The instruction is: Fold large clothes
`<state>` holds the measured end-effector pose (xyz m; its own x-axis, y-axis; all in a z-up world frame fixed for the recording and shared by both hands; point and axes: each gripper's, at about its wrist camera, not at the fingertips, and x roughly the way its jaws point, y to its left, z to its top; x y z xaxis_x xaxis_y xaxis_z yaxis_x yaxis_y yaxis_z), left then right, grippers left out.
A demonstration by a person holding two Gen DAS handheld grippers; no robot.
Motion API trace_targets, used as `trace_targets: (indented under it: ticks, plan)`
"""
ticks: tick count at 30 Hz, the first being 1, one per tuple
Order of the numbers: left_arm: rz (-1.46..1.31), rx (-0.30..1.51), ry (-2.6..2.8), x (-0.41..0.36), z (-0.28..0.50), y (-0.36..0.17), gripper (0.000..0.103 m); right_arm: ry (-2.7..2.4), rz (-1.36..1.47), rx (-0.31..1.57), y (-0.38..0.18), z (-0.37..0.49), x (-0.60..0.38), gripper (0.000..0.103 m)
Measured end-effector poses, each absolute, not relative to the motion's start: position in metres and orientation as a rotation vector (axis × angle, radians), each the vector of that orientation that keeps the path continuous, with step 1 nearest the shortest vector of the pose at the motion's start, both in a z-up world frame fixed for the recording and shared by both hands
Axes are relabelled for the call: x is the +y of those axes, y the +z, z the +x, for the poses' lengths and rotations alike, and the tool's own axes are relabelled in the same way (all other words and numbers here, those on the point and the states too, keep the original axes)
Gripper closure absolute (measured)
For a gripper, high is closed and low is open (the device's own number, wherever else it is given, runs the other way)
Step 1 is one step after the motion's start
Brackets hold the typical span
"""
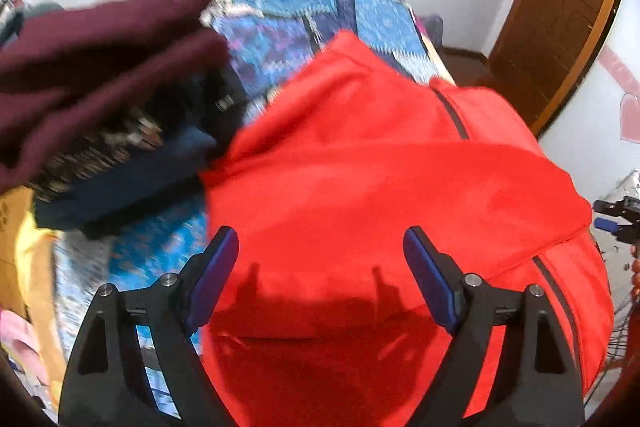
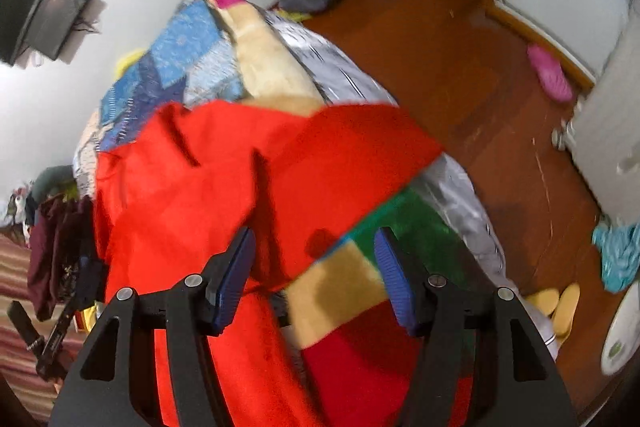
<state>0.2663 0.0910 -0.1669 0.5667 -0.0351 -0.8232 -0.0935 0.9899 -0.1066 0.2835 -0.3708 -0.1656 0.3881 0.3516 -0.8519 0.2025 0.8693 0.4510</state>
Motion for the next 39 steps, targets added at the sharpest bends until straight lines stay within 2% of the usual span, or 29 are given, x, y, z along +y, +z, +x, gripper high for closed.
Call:
trace_targets:
  ticks: [11,14,15,19,20,23,34,39]
  plan:
    - [-0.179,1.116,0.026,0.078,0.287,-0.227,0.019,0.09,0.705,1.247,-0.207,0.328,-0.388,0.042]
    - [-0.161,1.118,0.039,0.074,0.289,-0.236,0.019,0.062,0.755,1.235,-0.215,0.337,-0.395,0.046]
    - [-0.154,1.112,0.043,0.074,0.288,-0.237,0.018,0.05,0.774,1.225,-0.216,0.339,-0.397,0.048]
    - [-0.095,1.093,0.059,0.066,0.288,-0.239,0.017,0.006,0.76,1.181,-0.211,0.342,-0.399,0.079]
    - [-0.092,1.093,0.059,0.065,0.288,-0.239,0.017,0.003,0.745,1.167,-0.207,0.342,-0.398,0.085]
    - [-0.109,1.095,0.055,0.067,0.287,-0.239,0.017,-0.006,0.642,1.107,-0.185,0.338,-0.392,0.09]
    - [-0.16,1.101,0.026,0.074,0.281,-0.227,0.017,0.16,0.331,0.806,-0.056,0.289,-0.326,0.091]
    - [-0.151,1.054,0.019,0.077,0.27,-0.205,0.017,0.317,0.185,0.796,-0.045,0.264,-0.269,0.091]
